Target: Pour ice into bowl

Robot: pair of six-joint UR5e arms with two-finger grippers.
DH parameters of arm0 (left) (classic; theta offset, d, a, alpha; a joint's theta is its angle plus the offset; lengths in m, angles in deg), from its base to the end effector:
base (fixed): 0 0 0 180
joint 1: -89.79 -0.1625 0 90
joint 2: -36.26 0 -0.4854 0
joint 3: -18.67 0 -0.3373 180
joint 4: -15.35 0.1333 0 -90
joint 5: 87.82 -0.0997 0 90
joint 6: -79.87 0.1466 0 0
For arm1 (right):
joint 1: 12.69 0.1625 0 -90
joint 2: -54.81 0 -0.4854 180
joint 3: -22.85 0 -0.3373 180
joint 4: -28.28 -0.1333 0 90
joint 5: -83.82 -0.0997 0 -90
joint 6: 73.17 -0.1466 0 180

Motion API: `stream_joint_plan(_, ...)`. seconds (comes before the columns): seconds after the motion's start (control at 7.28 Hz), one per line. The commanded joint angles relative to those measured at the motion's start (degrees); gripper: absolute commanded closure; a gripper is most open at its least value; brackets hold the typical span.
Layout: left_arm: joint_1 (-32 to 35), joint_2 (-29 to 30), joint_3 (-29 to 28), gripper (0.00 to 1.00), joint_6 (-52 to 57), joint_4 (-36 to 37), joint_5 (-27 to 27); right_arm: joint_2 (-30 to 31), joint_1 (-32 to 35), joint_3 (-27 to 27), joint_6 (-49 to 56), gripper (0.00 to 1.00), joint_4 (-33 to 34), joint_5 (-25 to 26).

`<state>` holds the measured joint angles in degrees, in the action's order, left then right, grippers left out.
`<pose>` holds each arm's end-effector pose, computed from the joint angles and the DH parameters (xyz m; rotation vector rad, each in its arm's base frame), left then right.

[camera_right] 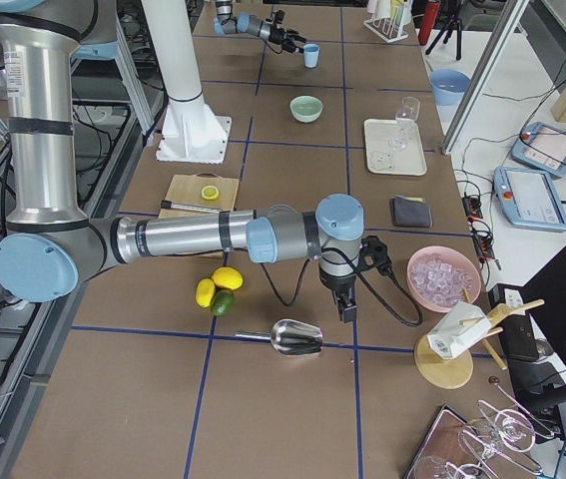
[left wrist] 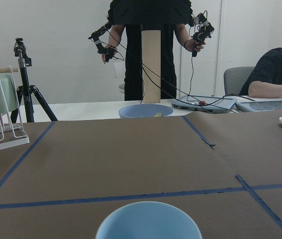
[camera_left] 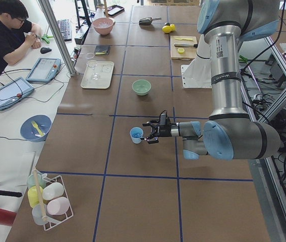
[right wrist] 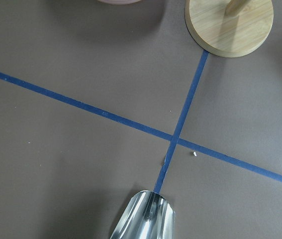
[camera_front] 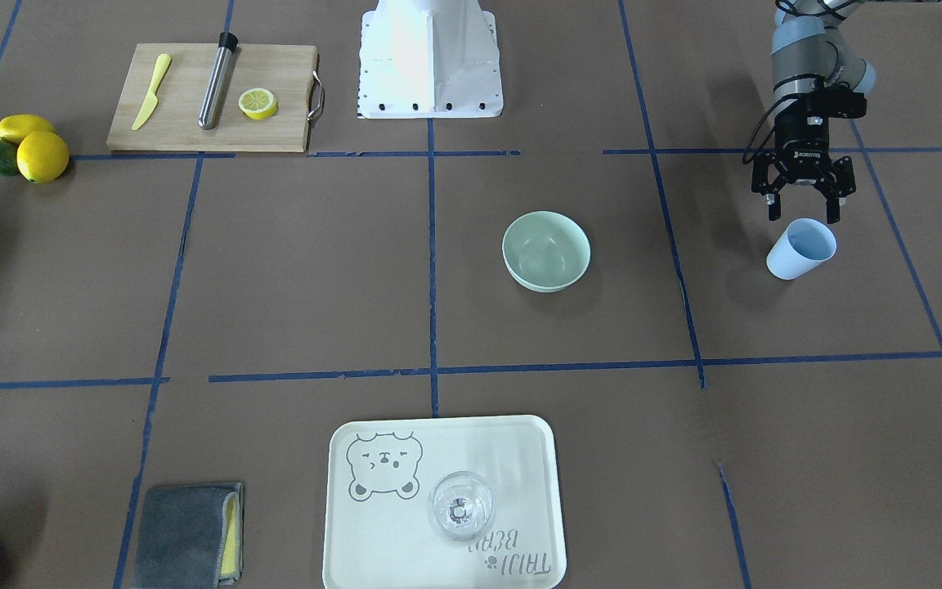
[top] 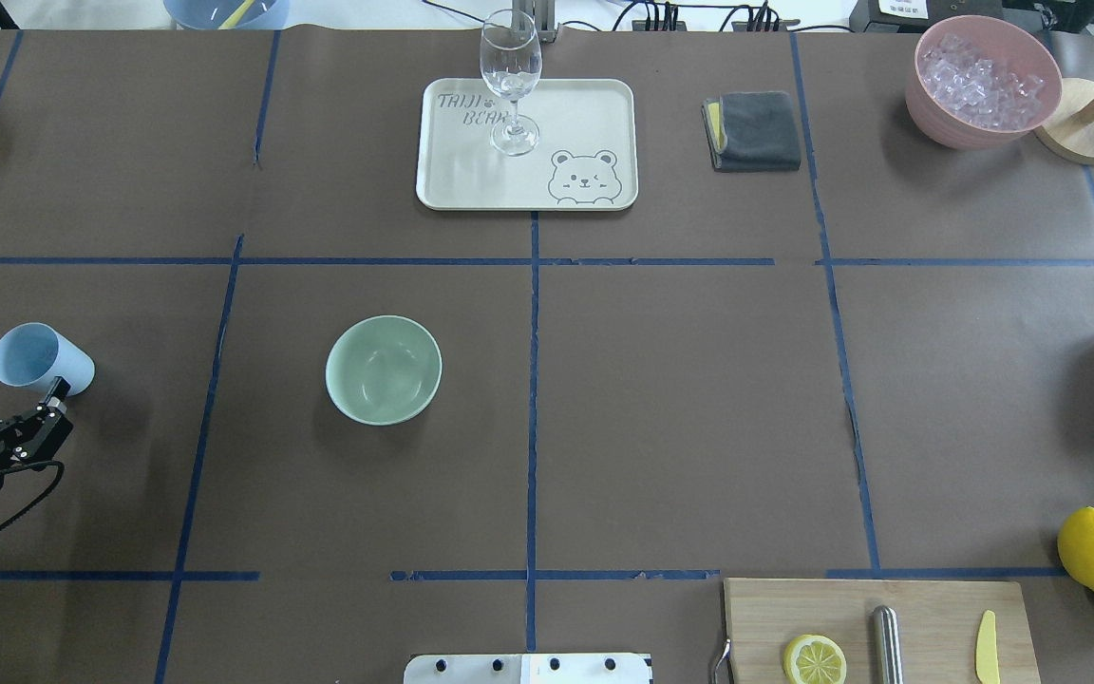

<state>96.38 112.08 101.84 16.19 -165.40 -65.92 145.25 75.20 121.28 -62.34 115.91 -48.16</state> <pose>0.2490 -0.2999 0.6794 1.2682 0.7153 -0.4389 0.0187 -0.4490 0.6903 0.2284 -0.7178 -0.2813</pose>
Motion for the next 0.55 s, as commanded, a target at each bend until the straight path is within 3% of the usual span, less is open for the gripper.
stream_joint_plan(0.0,0.0,1.4,-2.2,0.00,0.0,-0.2,-0.6,0.0,0.0,0.0,0.0,0.00,0.0,0.0)
stream_joint_plan(0.41,0.1,1.6,-4.1,0.00,0.0,-0.1,-0.1,0.0,0.0,0.0,0.0,0.00,0.0,0.0)
